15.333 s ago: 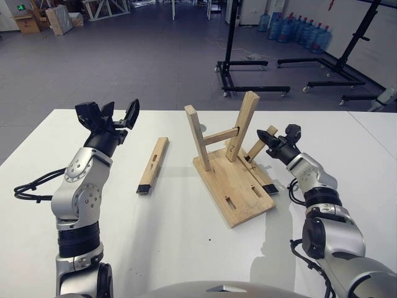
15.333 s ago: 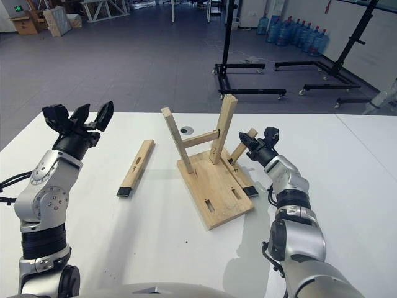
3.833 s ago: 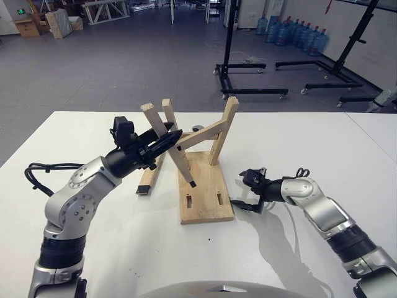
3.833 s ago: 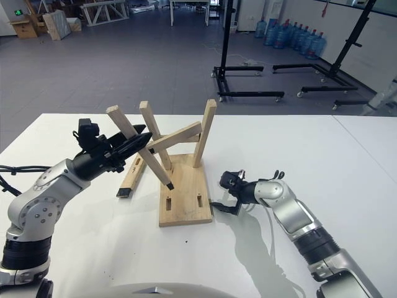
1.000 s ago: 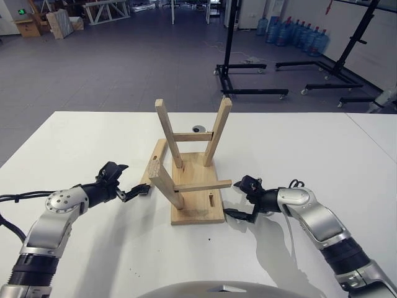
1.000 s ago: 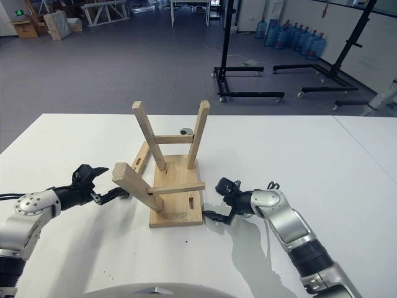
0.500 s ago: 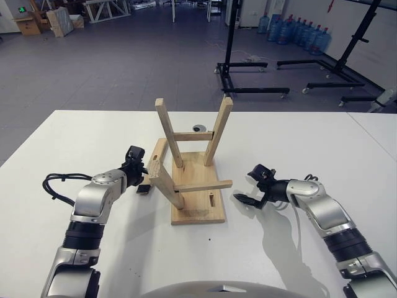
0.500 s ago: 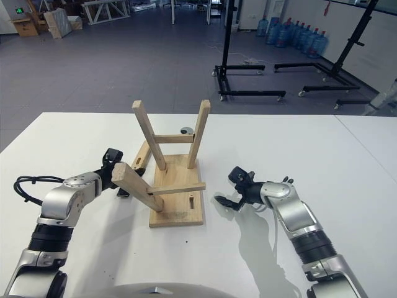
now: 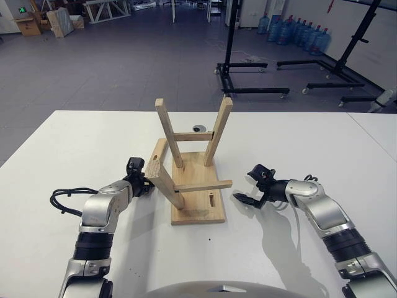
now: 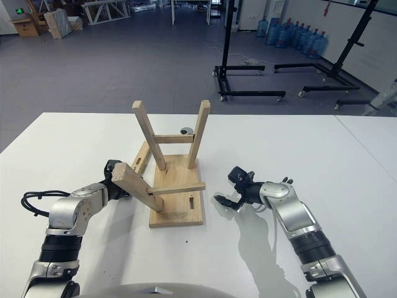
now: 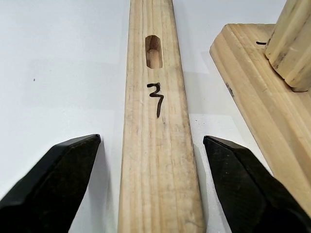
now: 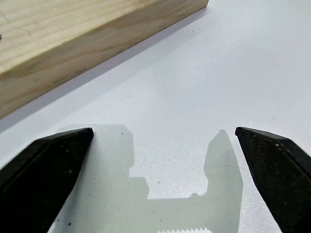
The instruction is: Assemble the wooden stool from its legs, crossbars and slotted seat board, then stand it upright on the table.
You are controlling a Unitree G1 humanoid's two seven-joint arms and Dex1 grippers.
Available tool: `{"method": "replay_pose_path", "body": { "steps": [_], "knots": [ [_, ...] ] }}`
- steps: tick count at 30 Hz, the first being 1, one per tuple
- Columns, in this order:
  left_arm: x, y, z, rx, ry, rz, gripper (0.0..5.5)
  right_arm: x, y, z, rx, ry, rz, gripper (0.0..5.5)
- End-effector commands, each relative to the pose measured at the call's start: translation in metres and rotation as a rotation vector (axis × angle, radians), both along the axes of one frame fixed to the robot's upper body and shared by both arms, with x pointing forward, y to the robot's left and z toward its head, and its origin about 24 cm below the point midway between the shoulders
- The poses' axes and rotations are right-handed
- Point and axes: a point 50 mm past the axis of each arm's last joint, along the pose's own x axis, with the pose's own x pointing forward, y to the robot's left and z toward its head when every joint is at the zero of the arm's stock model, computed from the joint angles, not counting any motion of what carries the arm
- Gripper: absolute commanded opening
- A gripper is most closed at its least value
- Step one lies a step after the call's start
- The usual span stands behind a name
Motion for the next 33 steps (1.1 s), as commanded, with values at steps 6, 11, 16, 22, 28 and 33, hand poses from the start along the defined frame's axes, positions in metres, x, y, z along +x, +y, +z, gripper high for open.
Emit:
{"method": "replay_pose_path", "body": {
  "steps": [6, 11, 16, 22, 28, 33],
  "knots": [
    [-0.012, 0.009, -0.027, 0.095, 0.091, 0.001, 2.38, -0.004, -0.001, -0.012, -0.024, 0.046, -0.016, 5.40],
    [-0.014, 0.014, -0.033, 0.111, 0.084, -0.003, 2.05, -0.006, -0.001, -0.014, -0.027, 0.052, -0.017, 5.40],
    [-0.009, 0.029, -0.021, 0.111, 0.003, 0.040, 2.05, -0.005, -0.002, -0.015, -0.023, 0.052, -0.025, 5.40],
    [0.006, 0.085, 0.052, 0.138, -0.316, 0.152, 2.05, 0.009, -0.023, -0.008, 0.001, 0.002, -0.168, 5.40],
    [-0.011, 0.045, 0.222, -0.573, -1.036, -0.383, 2.05, 0.063, -0.045, 0.133, 0.762, -0.305, -0.395, 5.40],
    [-0.017, 0.014, 0.232, -0.882, -0.925, -0.748, 2.05, 0.055, -0.009, 0.242, 1.254, -0.239, 0.021, 5.40]
  ]
}}
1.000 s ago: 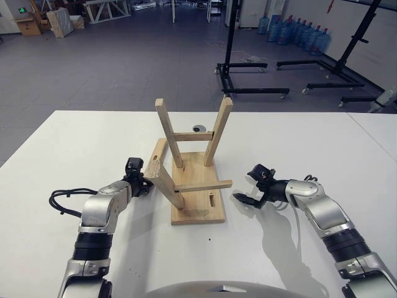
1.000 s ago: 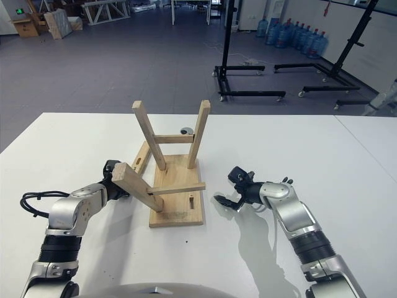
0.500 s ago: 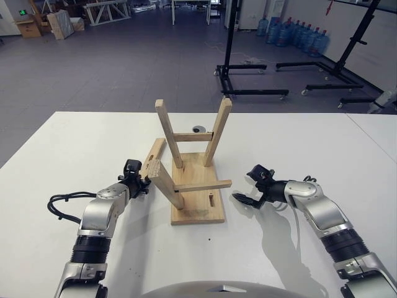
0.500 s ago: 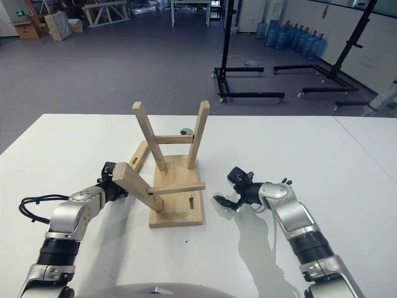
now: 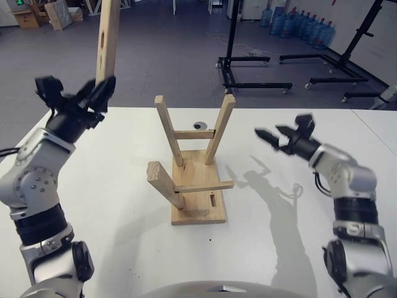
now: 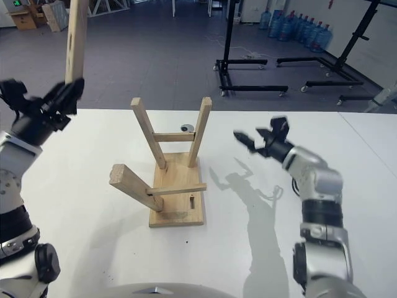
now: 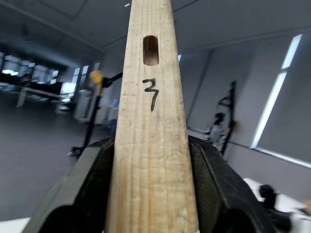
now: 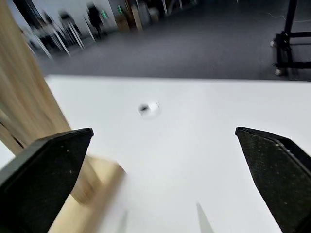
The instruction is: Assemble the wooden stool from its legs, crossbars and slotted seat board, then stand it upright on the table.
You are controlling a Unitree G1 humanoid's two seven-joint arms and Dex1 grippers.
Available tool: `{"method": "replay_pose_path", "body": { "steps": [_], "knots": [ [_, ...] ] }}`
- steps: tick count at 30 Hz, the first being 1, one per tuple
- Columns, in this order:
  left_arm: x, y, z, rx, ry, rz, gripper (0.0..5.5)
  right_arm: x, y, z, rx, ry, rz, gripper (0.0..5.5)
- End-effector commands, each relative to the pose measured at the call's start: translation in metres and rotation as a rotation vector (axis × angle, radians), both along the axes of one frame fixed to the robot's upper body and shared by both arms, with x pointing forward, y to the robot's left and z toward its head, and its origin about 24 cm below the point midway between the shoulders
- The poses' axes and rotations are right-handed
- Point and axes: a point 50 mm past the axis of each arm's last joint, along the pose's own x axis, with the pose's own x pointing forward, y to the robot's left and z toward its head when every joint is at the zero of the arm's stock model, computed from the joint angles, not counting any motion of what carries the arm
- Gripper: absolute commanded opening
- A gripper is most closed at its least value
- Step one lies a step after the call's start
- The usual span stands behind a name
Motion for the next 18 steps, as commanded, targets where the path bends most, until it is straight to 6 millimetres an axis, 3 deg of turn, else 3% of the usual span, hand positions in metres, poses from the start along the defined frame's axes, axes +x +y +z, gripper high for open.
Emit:
{"method": "replay_pose_path", "body": {
  "steps": [1, 4, 8, 12, 18],
  "knots": [
    [-0.017, -0.039, 0.017, 0.035, -0.082, -0.452, 2.05, -0.015, 0.036, 0.120, 0.360, -0.249, 0.396, 5.40],
    [-0.019, -0.060, 0.010, 0.067, -0.051, -0.626, 2.05, -0.027, 0.064, 0.138, 0.413, -0.233, 0.583, 5.40],
    [-0.013, -0.067, -0.004, 0.089, 0.013, -0.679, 2.05, -0.037, 0.089, 0.125, 0.454, -0.150, 0.691, 5.40],
    [-0.012, -0.066, -0.006, 0.070, 0.027, -0.679, 2.05, -0.044, 0.094, 0.113, 0.499, -0.100, 0.702, 5.40],
    [-0.011, -0.072, -0.012, 0.082, 0.045, -0.676, 2.05, -0.055, 0.108, 0.118, 0.546, -0.113, 0.749, 5.40]
  ]
}}
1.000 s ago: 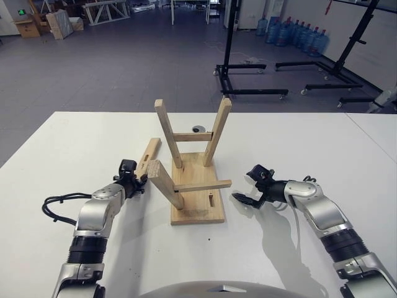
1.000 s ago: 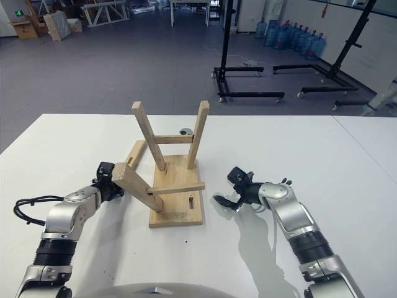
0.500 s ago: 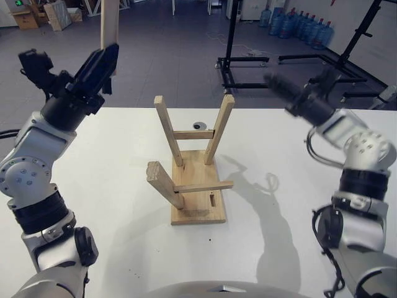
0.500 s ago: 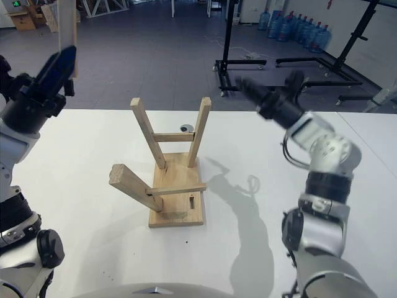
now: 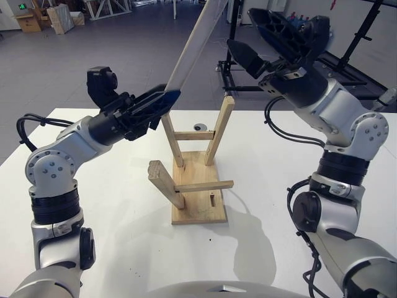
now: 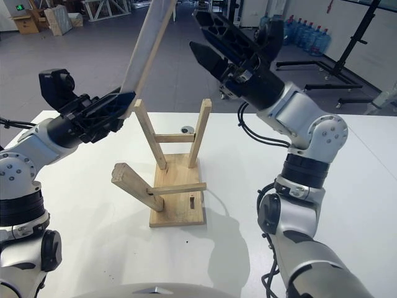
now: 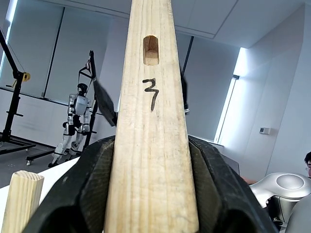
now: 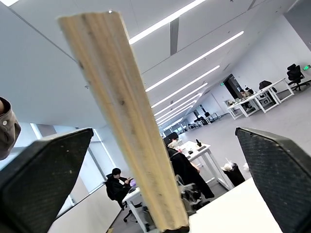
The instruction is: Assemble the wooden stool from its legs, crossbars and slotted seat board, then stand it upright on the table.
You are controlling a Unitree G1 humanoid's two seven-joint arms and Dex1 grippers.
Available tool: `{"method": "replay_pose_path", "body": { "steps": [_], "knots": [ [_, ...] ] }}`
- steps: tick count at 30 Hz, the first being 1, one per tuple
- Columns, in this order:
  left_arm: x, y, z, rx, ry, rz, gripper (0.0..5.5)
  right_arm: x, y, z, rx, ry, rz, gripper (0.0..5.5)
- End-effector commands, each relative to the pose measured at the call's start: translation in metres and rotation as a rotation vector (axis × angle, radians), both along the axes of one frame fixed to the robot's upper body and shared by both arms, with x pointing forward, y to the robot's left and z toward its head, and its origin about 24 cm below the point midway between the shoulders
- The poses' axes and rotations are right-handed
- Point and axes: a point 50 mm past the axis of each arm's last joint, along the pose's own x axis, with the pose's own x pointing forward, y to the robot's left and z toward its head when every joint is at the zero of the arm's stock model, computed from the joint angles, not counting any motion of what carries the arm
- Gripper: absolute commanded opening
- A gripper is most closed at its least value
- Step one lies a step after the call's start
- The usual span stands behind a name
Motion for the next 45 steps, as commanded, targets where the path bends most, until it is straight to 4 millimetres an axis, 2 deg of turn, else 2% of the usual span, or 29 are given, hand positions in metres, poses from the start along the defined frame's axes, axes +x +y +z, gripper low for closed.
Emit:
{"method": "replay_pose_path", "body": {
  "steps": [1, 15, 30, 36, 40, 41, 45],
  "knots": [
    [-0.001, -0.004, -0.002, 0.011, 0.004, -0.008, 2.05, -0.006, 0.008, 0.005, 0.032, -0.008, 0.028, 5.40],
    [-0.006, -0.015, -0.013, 0.032, 0.025, -0.040, 2.05, -0.006, 0.030, 0.006, 0.083, 0.025, 0.040, 5.40],
    [-0.008, -0.015, -0.020, 0.046, 0.049, -0.035, 2.05, -0.004, 0.030, -0.003, 0.085, 0.065, 0.021, 2.53],
    [-0.008, -0.015, -0.024, 0.065, 0.057, -0.020, 2.05, -0.002, 0.026, -0.013, 0.039, 0.071, -0.028, 2.41],
    [-0.006, -0.014, -0.029, 0.094, 0.057, 0.041, 2.05, -0.003, 0.022, -0.033, -0.019, 0.090, -0.069, 2.30],
    [-0.005, -0.014, -0.030, 0.101, 0.054, 0.058, 2.42, -0.003, 0.022, -0.037, -0.029, 0.096, -0.077, 2.27],
    [-0.004, -0.014, -0.028, 0.111, 0.019, 0.105, 2.97, -0.003, 0.021, -0.049, -0.062, 0.114, -0.104, 2.07]
  ]
}}
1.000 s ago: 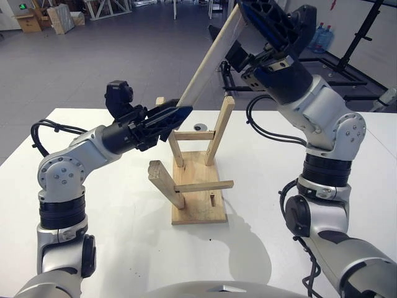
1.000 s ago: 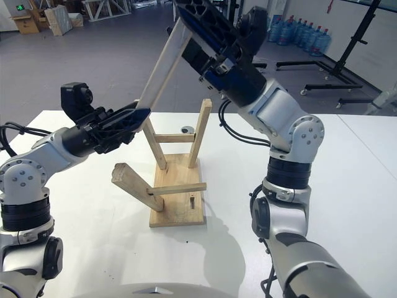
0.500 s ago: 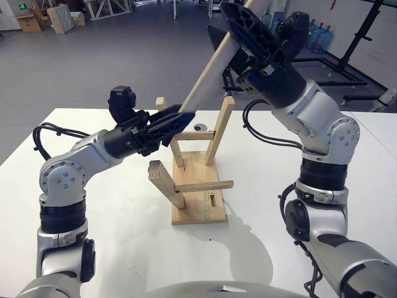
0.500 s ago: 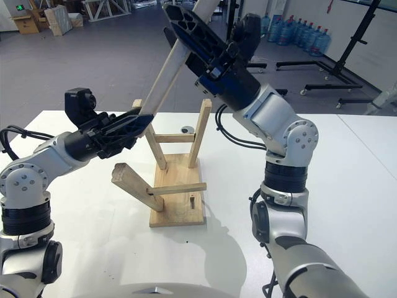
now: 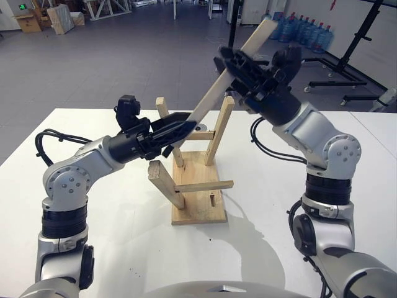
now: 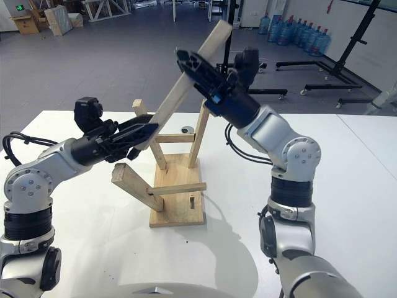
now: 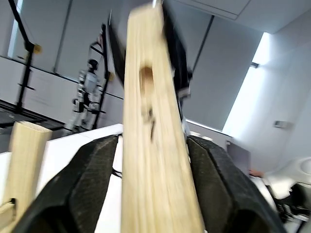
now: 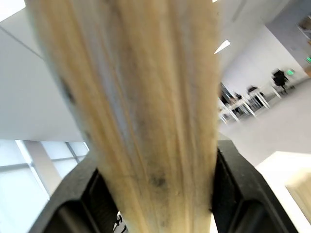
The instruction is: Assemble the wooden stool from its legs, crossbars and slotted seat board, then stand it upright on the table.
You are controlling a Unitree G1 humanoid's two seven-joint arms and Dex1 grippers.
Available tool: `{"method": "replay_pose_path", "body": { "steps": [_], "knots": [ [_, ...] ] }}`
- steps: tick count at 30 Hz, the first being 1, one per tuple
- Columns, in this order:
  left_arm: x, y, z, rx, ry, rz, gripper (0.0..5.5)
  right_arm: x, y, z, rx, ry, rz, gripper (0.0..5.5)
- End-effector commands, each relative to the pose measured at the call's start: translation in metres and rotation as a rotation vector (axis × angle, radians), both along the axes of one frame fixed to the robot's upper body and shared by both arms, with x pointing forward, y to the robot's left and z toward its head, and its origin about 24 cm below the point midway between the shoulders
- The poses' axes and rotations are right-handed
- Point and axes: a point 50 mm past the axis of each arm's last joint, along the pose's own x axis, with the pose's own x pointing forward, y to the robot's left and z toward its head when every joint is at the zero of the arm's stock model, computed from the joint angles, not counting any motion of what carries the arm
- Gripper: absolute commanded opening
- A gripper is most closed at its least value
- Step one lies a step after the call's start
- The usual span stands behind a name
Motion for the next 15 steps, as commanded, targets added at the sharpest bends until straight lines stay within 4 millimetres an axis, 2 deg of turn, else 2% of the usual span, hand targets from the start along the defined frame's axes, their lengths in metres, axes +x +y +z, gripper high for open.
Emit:
{"method": "replay_pose_path", "body": {
  "steps": [1, 4, 10, 15],
  "knots": [
    [0.001, 0.000, 0.008, 0.021, -0.076, 0.062, 3.15, -0.003, 0.001, -0.007, -0.052, -0.003, -0.010, 2.07],
    [0.003, 0.001, 0.017, 0.016, -0.121, 0.100, 3.57, -0.001, 0.000, -0.012, -0.067, 0.006, -0.025, 2.05],
    [0.013, 0.023, 0.039, -0.099, -0.161, 0.304, 4.58, 0.006, -0.011, -0.017, -0.098, 0.009, -0.093, 2.05],
    [0.011, 0.046, 0.043, -0.197, -0.131, 0.535, 5.28, 0.015, -0.056, -0.016, -0.179, -0.043, -0.267, 2.05]
  ]
}}
